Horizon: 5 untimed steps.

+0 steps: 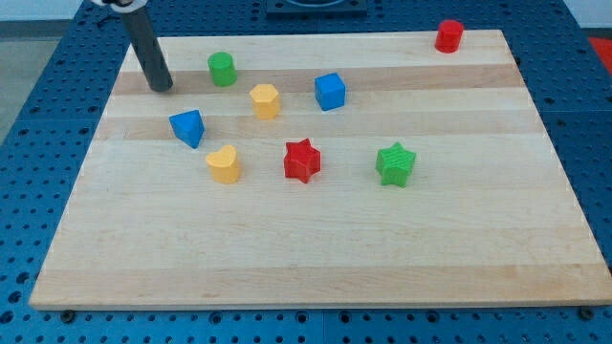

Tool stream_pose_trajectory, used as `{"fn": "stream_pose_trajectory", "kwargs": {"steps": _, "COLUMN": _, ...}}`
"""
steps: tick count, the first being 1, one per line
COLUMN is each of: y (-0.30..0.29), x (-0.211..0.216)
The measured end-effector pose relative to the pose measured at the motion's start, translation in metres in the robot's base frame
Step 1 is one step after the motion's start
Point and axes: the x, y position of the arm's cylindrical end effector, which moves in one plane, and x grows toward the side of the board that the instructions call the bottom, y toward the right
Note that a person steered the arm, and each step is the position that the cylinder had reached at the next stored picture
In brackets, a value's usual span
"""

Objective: Move the green circle to the top center

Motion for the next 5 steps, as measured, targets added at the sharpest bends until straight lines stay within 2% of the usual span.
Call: {"fn": "stream_pose_trajectory", "kwargs": {"steps": 5, "y": 0.134, "x": -0.041}}
